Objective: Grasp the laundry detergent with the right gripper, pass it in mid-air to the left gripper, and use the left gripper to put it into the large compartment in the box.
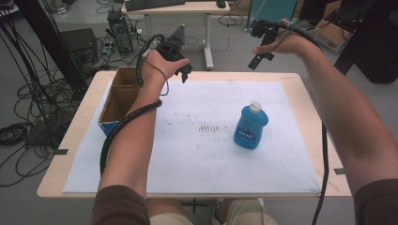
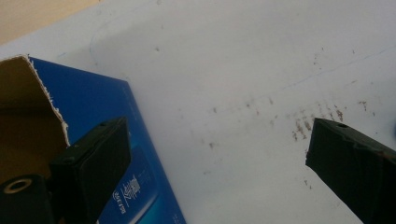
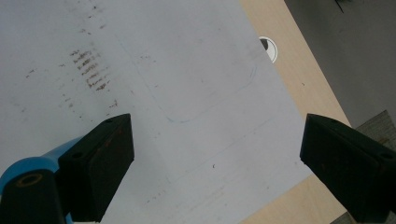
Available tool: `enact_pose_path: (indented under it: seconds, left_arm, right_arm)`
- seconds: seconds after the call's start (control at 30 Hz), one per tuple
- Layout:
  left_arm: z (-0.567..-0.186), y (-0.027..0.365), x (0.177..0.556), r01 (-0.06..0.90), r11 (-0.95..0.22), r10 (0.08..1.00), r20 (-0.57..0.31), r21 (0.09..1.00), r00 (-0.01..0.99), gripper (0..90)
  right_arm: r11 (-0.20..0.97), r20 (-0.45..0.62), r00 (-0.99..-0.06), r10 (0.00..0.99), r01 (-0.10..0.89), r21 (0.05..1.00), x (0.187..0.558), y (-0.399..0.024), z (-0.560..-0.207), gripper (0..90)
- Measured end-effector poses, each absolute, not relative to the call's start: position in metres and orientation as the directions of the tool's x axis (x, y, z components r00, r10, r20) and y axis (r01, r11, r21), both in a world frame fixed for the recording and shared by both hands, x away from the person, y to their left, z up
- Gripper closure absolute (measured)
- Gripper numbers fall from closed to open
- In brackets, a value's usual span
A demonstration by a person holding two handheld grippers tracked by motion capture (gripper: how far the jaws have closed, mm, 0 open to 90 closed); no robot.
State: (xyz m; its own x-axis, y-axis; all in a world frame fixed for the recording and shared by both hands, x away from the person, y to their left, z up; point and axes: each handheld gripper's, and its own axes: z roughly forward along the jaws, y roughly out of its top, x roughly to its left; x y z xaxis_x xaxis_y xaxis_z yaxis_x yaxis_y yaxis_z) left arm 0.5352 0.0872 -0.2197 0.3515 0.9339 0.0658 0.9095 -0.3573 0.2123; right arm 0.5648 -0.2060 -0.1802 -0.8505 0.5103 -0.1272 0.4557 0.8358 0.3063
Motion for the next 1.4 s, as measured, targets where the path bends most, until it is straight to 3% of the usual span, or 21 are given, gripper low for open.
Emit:
enact_pose_path:
  seconds: [1.4]
  left_arm:
    - [-0.217,0.094,0.523,0.904,-0.365,0.931,0.071,0.222,0.359,6.8]
  right_arm:
    - [0.821,-0.128,-0.839,0.528,0.466,0.331,0.546,-0.23,-0.178,9.9]
